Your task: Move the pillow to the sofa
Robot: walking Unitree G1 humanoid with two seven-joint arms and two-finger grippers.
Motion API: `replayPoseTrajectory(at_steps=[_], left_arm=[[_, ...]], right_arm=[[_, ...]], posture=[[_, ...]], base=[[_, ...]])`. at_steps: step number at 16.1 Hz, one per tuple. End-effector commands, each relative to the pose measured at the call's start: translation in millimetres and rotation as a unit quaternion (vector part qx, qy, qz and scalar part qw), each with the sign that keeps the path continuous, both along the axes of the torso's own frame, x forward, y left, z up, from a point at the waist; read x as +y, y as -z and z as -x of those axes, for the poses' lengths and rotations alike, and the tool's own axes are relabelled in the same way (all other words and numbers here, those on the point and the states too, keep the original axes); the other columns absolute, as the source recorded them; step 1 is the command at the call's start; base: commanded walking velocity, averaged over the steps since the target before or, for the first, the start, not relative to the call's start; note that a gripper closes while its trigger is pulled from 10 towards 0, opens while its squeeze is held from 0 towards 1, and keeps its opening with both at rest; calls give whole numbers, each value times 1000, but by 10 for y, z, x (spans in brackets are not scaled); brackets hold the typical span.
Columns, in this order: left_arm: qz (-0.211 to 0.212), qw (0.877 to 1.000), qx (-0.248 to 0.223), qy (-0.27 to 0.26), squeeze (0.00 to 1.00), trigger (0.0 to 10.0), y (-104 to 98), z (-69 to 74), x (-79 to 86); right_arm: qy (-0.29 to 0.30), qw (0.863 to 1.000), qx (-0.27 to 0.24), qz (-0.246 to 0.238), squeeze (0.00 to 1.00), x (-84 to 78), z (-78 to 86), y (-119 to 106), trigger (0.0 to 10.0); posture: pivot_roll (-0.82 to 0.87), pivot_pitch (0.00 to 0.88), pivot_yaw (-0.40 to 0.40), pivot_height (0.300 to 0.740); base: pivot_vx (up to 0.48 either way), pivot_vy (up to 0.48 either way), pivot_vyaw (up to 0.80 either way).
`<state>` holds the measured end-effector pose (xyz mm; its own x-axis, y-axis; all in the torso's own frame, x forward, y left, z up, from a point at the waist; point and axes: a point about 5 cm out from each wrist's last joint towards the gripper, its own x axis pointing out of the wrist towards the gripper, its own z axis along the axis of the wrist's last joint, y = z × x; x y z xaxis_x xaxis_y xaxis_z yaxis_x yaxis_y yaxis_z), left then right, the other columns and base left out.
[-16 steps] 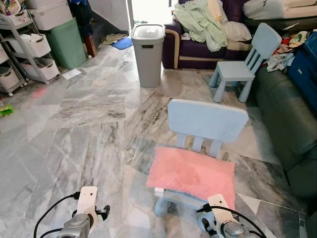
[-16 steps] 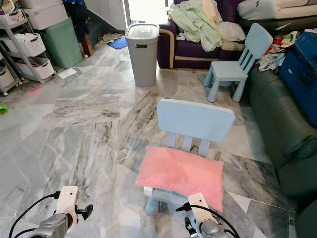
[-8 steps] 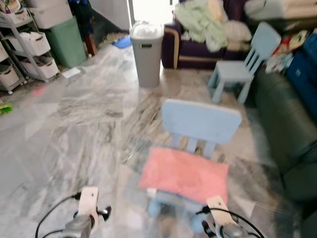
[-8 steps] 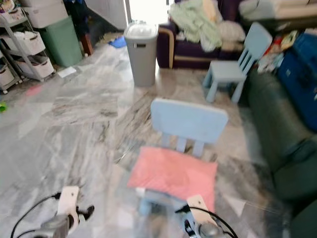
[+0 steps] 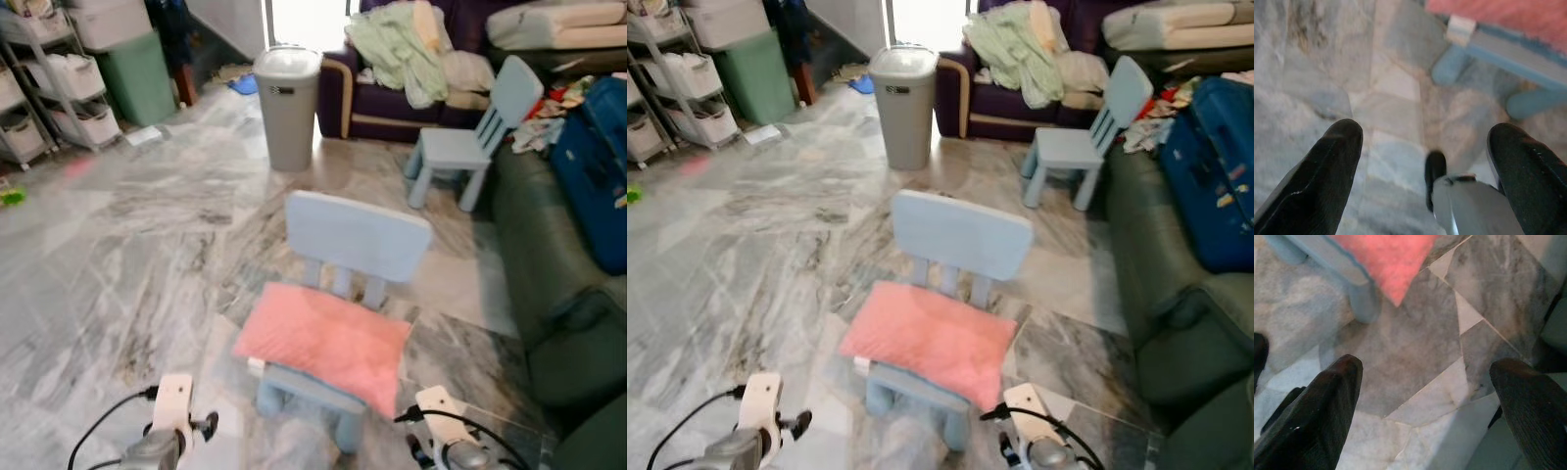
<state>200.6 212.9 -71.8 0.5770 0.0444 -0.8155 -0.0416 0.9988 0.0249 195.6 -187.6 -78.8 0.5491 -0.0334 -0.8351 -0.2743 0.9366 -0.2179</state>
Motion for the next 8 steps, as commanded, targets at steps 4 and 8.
replayPoseTrajectory(at_steps=[4, 8], left_arm=[[-5, 1000, -2, -9, 0, 10000, -25, -17, 76], [-5, 1000, 1, -7, 0, 10000, -19, -7, 74]], right_arm=[[-12, 1000, 0, -8, 0, 125, -28, 1, 10000], [-15, 1000, 0, -5, 0, 129, -60, -14, 10000]], posture=[[61, 0, 29, 740], [61, 0, 31, 740]], base=[[0, 0, 0], [0, 330, 0]])
